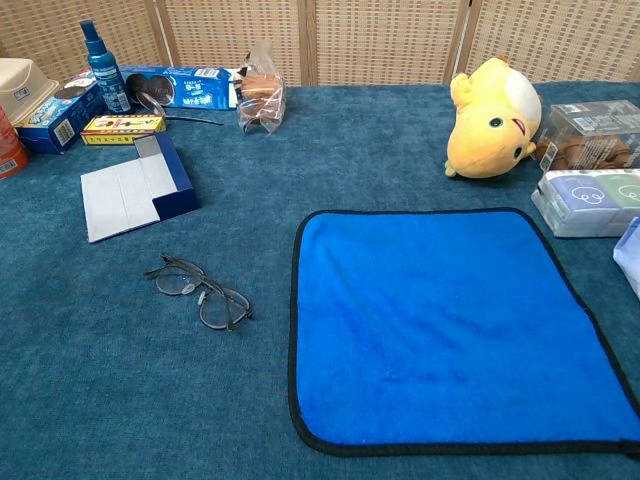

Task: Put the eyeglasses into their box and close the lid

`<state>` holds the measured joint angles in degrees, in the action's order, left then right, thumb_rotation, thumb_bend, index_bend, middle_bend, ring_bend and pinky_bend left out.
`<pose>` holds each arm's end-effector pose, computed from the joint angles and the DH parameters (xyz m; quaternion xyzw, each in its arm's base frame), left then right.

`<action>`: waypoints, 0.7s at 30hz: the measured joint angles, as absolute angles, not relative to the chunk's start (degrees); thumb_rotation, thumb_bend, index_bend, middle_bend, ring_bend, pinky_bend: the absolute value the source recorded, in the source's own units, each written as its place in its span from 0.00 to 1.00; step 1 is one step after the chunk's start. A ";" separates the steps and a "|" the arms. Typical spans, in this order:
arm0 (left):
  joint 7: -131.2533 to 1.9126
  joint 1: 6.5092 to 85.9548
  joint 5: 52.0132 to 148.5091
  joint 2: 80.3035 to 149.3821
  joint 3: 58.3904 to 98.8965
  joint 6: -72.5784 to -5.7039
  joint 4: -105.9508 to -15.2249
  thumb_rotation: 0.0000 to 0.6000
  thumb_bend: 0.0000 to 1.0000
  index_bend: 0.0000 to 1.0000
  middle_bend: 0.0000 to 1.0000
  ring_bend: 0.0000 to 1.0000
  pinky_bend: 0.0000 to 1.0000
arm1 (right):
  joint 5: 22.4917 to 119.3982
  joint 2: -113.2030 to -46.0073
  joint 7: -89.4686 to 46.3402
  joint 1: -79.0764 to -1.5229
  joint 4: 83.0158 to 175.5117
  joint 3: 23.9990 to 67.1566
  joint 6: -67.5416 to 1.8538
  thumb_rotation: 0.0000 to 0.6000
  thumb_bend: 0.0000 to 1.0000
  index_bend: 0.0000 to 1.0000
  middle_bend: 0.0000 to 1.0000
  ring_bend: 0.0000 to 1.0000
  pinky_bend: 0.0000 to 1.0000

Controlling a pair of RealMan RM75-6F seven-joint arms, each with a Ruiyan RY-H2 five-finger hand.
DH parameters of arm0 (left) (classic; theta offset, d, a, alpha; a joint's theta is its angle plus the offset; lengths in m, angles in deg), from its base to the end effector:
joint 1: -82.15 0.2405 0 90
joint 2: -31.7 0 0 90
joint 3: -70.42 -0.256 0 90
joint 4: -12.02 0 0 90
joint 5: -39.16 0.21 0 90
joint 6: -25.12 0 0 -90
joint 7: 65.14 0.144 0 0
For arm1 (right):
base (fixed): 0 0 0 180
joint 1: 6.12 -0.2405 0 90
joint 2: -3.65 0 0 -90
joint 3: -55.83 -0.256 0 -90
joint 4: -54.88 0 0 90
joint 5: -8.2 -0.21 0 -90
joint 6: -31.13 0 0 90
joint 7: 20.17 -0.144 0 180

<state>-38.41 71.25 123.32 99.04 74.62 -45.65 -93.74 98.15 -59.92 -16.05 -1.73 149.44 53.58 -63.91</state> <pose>-0.2428 0.2029 0.0950 -0.7107 -0.3471 -0.3107 0.5272 -0.3110 -0.1276 0.1765 0.5592 -0.3590 0.3866 0.6395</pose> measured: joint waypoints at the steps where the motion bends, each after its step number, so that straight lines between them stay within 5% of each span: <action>1: -38.06 70.23 122.32 99.50 75.35 -44.62 -93.16 1.00 0.27 0.07 0.00 0.00 0.00 | 98.08 -59.83 -15.95 -1.64 149.57 53.56 -64.01 0.99 0.28 0.15 0.16 0.05 0.11; 21: -31.92 50.44 103.48 111.81 84.13 -27.06 -74.65 1.00 0.27 0.04 0.00 0.00 0.00 | 96.60 -58.41 -14.56 0.81 151.31 53.30 -66.58 0.99 0.28 0.15 0.16 0.05 0.11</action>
<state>-31.92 50.44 103.48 111.81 84.13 -27.06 -74.65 96.60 -58.41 -14.56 0.81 151.31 53.30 -66.58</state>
